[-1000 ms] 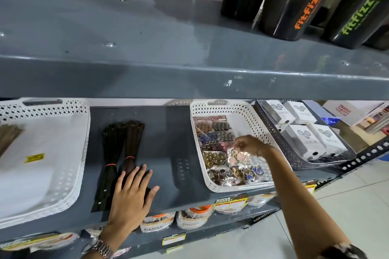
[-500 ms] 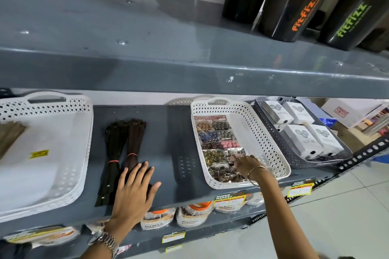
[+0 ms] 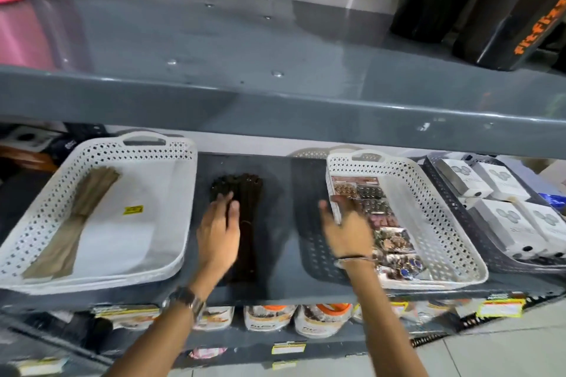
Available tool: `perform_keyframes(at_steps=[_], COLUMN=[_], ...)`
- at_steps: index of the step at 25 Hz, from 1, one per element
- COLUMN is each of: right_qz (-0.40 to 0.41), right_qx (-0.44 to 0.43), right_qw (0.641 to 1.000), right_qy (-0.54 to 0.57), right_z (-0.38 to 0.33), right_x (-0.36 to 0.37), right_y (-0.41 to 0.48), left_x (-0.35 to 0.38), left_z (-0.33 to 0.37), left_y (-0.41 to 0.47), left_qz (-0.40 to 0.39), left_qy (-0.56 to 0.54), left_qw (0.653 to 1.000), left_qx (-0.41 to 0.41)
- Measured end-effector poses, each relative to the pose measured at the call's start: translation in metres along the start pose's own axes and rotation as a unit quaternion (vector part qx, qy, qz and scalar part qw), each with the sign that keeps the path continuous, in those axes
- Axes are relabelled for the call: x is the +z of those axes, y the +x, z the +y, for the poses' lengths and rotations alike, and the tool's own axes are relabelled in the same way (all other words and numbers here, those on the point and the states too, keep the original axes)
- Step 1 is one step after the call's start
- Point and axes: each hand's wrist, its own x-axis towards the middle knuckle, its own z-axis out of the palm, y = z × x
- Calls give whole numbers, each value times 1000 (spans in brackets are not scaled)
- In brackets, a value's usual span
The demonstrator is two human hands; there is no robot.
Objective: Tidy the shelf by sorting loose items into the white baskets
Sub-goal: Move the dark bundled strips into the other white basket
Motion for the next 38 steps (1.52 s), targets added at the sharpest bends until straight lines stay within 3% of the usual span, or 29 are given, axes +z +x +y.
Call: perform_keyframes(at_steps=[3, 5, 10, 12, 15, 17, 20, 21, 23, 27, 31, 35, 38], right_qz=[-145, -220, -253, -275, -302, -314, -297, -286, -293, -310, -320, -332, -359], right_qx=[37, 86, 142, 166, 195, 175, 137, 141, 176, 223, 137, 95, 113], right_qw=[976, 954, 949, 939, 921, 928, 944, 947, 924, 821, 753, 759, 797], right_qy=[156, 183, 124, 120, 150, 94, 36, 48, 174, 425, 558, 552, 473], right_z=[-65, -83, -86, -85, -79, -79, -79, -78, -72, -80, -151, -236, -259], right_x=[66, 99, 137, 143, 139, 130, 122, 118, 106, 63, 41, 69, 117], right_y=[-7, 1, 17, 22, 27, 27, 20, 17, 13, 22, 32, 9, -19], left_x=[-5, -3, 5, 4, -3, -12, -30, -39, -65, -127, -179, -202, -199], left_z=[-8, -11, -16, -18, -18, -12, 1, 5, 10, 2, -26, -66, -109], left_y=[30, 34, 40, 42, 51, 56, 64, 66, 69, 77, 90, 102, 101], left_qz=[-64, -100, -146, -155, -170, -168, -220, -245, -275, -268, -228, -206, -182], left_qy=[-52, -56, 141, 133, -54, -191, -297, -344, -420, -461, -503, -477, -416], left_qw=[988, 974, 955, 949, 936, 900, 846, 822, 789, 800, 790, 814, 847], left_qx=[-134, -195, -216, -238, -304, -353, -384, -381, -355, -275, -268, -259, -276])
